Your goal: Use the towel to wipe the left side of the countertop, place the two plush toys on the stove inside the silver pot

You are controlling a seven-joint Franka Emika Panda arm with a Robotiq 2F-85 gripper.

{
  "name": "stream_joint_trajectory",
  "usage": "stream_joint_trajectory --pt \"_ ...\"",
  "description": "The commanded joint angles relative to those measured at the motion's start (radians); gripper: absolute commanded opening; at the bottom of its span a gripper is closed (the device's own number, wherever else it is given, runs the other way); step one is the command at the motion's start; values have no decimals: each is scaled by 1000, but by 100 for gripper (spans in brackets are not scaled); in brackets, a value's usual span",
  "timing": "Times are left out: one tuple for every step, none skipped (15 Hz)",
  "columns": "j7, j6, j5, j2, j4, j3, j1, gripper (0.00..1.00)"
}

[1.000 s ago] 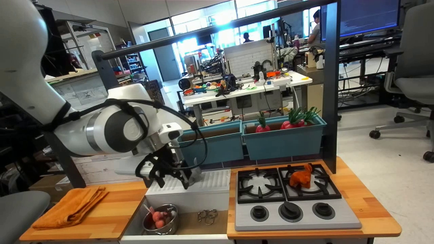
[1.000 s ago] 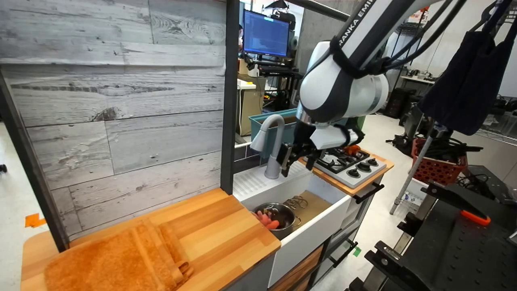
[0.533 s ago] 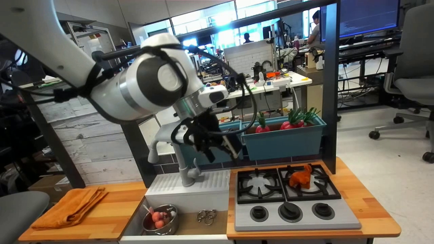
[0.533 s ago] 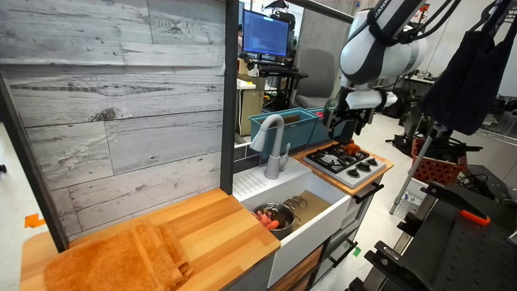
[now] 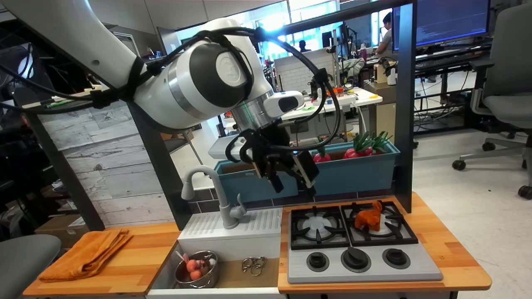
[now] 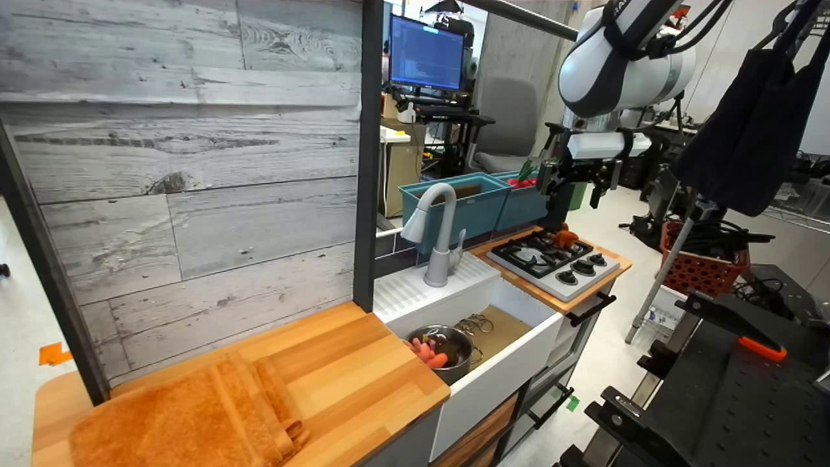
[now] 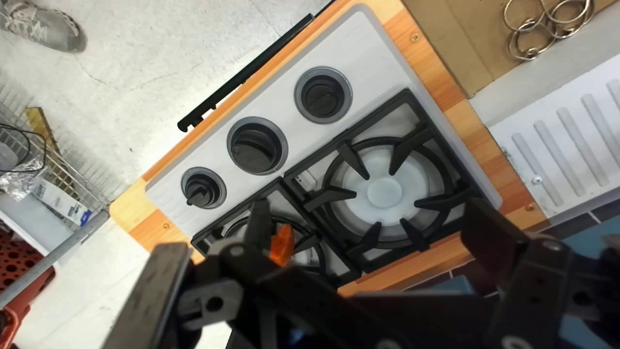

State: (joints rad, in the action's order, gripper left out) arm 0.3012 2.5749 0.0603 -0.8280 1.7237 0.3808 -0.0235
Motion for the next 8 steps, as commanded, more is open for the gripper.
stream_joint_trajectory --pt "31 -45 -4 -69 -135 -38 -76 100" --pt "29 -49 18 -99 -189 -55 -114 100" --pt "35 -78 35 -130 -251 -67 -146 100" --pt "47 -99 49 -159 -303 -77 -174 100" --pt "63 -133 57 -187 -350 -81 -195 100" --pt "80 -166 66 -220 -401 -85 -219 100" --pt "100 -205 73 -251 -450 -87 -238 100" --pt "120 -243 83 -282 -498 -90 -262 100"
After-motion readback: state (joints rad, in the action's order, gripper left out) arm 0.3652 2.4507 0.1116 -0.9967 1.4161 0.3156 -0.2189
